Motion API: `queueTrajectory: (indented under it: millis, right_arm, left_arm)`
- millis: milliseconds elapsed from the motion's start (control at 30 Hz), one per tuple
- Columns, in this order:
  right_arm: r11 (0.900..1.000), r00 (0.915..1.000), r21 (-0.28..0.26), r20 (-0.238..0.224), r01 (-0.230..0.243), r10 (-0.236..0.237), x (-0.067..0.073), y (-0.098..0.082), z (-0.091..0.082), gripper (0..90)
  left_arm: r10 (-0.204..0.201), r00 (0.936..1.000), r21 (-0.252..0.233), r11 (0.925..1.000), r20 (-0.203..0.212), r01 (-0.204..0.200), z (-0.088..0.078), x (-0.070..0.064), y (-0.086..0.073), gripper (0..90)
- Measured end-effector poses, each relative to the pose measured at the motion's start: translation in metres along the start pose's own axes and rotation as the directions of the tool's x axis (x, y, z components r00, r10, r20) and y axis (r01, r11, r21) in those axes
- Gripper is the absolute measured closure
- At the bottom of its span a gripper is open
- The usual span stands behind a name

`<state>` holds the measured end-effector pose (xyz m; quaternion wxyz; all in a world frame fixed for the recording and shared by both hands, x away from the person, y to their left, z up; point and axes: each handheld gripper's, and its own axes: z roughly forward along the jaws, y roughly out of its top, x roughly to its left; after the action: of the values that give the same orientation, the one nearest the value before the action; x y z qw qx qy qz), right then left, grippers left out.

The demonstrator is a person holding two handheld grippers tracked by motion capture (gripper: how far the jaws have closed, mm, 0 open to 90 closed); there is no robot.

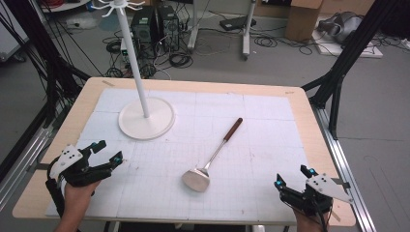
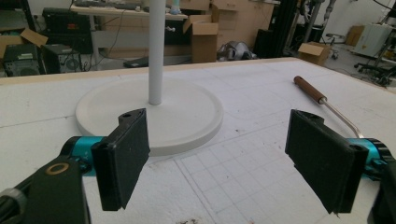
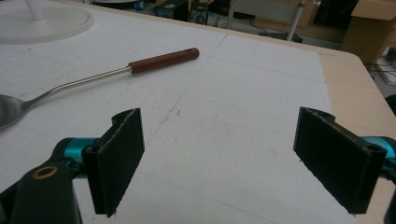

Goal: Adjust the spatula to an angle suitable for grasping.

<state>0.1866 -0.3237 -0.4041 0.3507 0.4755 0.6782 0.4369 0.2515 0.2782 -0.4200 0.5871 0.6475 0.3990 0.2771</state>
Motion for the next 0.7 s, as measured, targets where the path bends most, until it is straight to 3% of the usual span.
queueTrajectory:
  millis: [233, 433, 567, 667, 700]
  right_arm:
    - [1.0, 1.0, 0.018, -0.005, -0.003, 0.003, -0.002, -0.003, 0.003, 15.0]
    - [1.0, 0.9991, 0.011, -0.038, -0.019, 0.019, 0.003, 0.0, 0.01, 17.4]
    - [1.0, 0.9927, 0.019, -0.12, -0.01, 0.012, 0.017, 0.005, 0.023, 29.9]
    - [1.0, 0.98, 0.025, -0.199, -0.01, 0.015, 0.03, 0.009, 0.032, 44.3]
    - [0.999, 0.9722, 0.043, -0.234, -0.008, 0.018, 0.036, 0.01, 0.036, 51.2]
  left_arm:
    - [-0.005, 0.9998, -0.001, 1.0, -0.017, 0.005, 0.001, 0.002, 0.0, 22.2]
    - [0.004, 1.0, 0.003, 1.0, -0.008, -0.004, 0.0, 0.001, 0.0, 22.4]
    - [0.007, 0.9999, 0.014, 0.9999, 0.008, -0.007, -0.001, 0.0, -0.001, 23.0]
    - [0.011, 0.9998, 0.016, 0.9998, 0.015, -0.012, -0.002, 0.0, -0.001, 24.1]
    - [0.011, 0.9998, 0.016, 0.9998, 0.015, -0.011, -0.003, 0.0, -0.002, 24.3]
